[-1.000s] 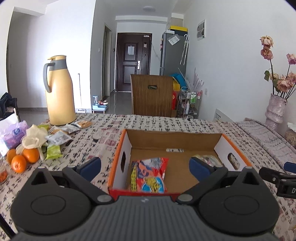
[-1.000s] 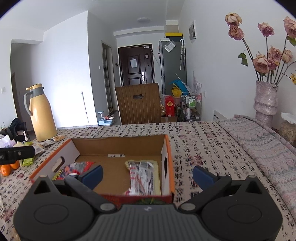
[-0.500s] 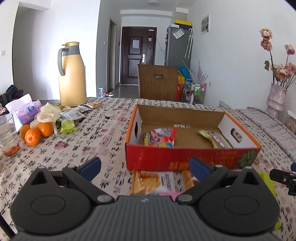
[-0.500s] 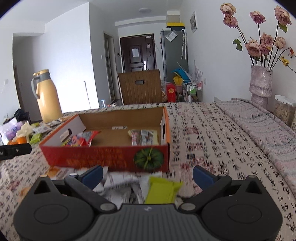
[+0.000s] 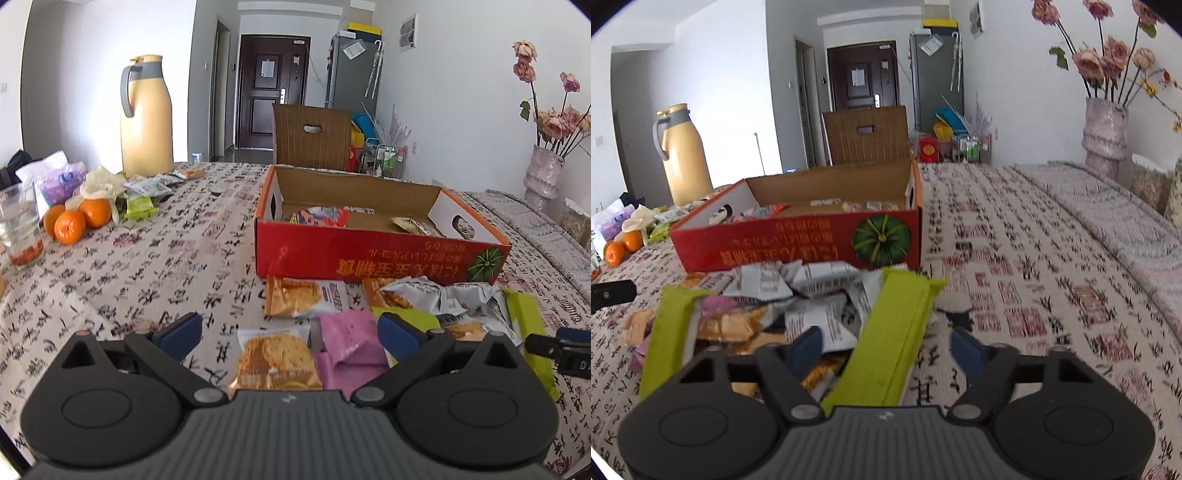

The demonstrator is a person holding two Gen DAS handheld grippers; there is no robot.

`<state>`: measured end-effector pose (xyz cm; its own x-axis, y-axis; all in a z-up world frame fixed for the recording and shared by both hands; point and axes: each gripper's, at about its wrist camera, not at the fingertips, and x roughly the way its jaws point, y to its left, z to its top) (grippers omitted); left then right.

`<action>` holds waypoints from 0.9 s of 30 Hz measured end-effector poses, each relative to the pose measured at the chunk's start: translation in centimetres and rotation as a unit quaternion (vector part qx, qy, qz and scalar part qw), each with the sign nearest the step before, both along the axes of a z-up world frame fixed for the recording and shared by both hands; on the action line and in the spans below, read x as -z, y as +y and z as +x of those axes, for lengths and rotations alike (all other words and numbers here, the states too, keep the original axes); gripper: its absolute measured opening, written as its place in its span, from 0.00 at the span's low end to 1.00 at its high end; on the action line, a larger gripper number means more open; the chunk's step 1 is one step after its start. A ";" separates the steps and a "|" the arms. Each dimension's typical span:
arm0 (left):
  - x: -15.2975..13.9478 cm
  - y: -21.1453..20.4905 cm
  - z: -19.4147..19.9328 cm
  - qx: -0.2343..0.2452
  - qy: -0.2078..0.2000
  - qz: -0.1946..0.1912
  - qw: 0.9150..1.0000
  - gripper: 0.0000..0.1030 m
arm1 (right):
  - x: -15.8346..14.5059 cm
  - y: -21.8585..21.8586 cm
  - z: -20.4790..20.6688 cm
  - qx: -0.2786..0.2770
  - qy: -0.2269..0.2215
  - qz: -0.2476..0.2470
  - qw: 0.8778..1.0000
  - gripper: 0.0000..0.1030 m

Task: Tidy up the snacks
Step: 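Return both grippers to the pile, aiming left at a biscuit pack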

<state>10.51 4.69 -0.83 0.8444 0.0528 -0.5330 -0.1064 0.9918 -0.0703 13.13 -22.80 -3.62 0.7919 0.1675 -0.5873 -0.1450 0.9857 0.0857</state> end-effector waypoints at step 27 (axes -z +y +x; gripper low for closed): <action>0.5 0.4 0.2 -0.015 0.016 -0.003 1.000 1.00 | 1.0 -0.7 0.6 0.029 -0.002 -0.010 1.000 0.35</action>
